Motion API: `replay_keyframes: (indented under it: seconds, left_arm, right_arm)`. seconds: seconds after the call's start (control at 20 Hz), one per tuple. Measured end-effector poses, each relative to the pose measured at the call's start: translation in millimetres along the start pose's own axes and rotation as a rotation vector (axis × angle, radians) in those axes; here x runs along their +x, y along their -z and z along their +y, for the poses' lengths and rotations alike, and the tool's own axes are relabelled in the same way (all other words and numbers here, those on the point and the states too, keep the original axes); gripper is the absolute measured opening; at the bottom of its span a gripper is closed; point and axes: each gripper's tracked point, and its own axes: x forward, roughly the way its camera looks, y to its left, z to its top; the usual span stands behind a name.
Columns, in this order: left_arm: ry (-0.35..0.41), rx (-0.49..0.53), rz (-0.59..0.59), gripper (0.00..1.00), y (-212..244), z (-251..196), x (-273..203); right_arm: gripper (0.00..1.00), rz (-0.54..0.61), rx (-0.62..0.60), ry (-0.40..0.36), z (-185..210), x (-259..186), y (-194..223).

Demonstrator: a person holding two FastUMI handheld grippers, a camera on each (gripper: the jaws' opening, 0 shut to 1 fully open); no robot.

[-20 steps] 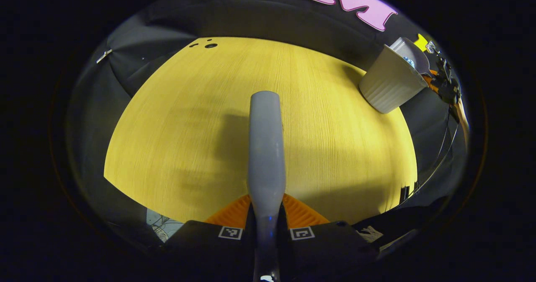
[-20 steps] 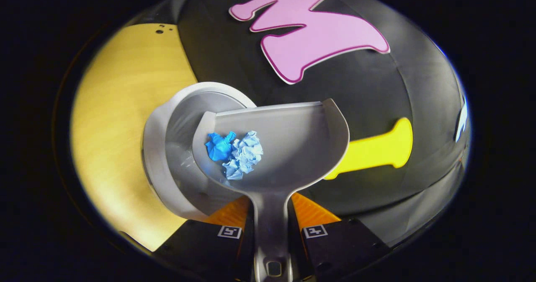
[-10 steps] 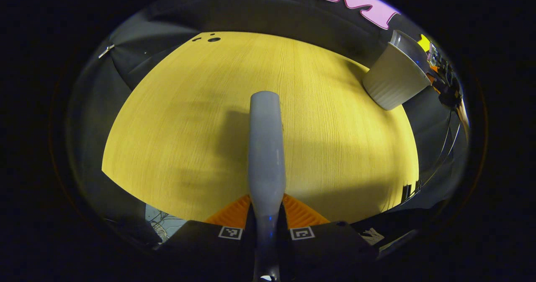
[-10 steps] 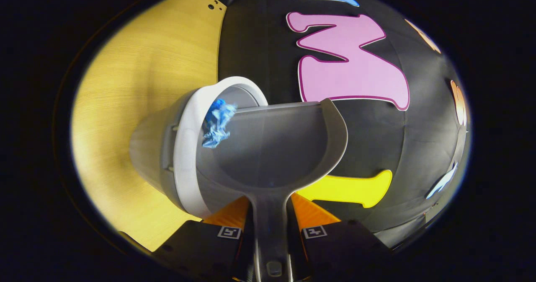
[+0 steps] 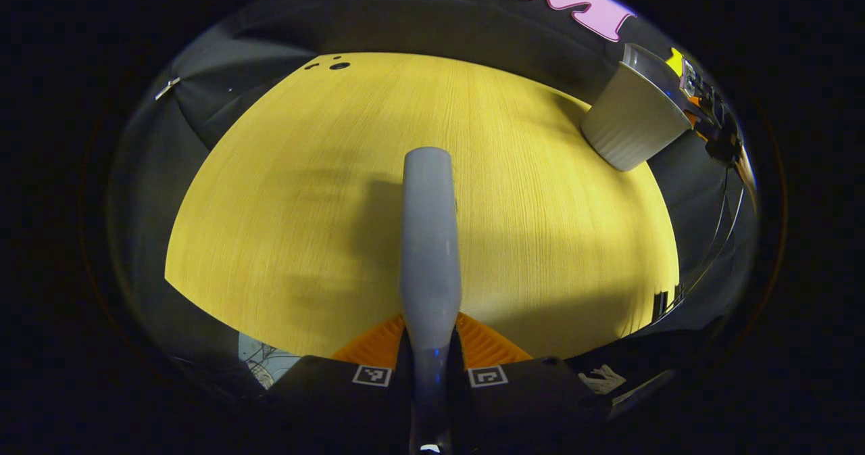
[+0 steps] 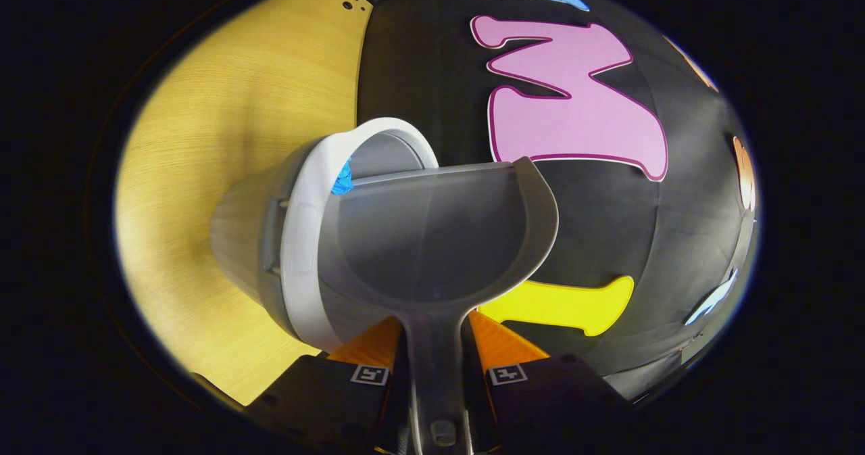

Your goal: Pick up the small broom and dustpan from the desktop, sweep the trash into the dustpan with the broom, and then empty the trash into the garbage bin.

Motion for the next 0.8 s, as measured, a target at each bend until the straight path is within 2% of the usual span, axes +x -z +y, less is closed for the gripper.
replay_keyframes:
  seconds: [0.1, 0.15, 0.2, 0.3, 0.35, 0.4, 0.5, 0.55, 0.65, 0.8]
  left_arm:
    - [-0.006, -0.009, -0.010, 0.27, 1, 1, -2]
    - [-0.008, -0.014, -0.013, 0.30, 1, 2, -3]
    - [-0.011, -0.018, -0.016, 0.27, 1, 4, -3]
    - [-0.013, -0.026, -0.019, 0.30, 2, 6, -5]
    - [-0.013, -0.031, -0.020, 0.27, 1, 6, -6]
    - [-0.014, -0.034, -0.022, 0.27, 1, 6, -6]
    - [-0.017, -0.035, -0.024, 0.30, 1, 7, -6]
    - [-0.018, -0.033, -0.024, 0.27, 0, 7, -6]
    - [-0.020, -0.033, -0.032, 0.27, -2, 6, -6]
    - [-0.012, -0.065, -0.055, 0.27, -10, 4, -7]
  right_arm:
    - [0.45, 0.023, 0.071, -0.024, 0, 2, 5]
    - [0.39, 0.037, 0.109, -0.040, 0, 2, 8]
    - [0.46, 0.052, 0.145, -0.054, 1, 2, 12]
    - [0.32, 0.077, 0.147, -0.060, 1, 1, 19]
    - [0.46, 0.076, 0.122, -0.053, 1, 0, 20]
    - [0.39, 0.072, 0.103, -0.048, 0, 0, 22]
    - [0.39, 0.072, 0.119, -0.055, 2, -4, 27]
    - [0.39, 0.078, 0.155, -0.067, 3, -6, 29]
    - [0.39, 0.099, 0.274, -0.102, 3, -13, 33]
    - [0.39, 0.132, 0.533, -0.159, -2, -21, 37]
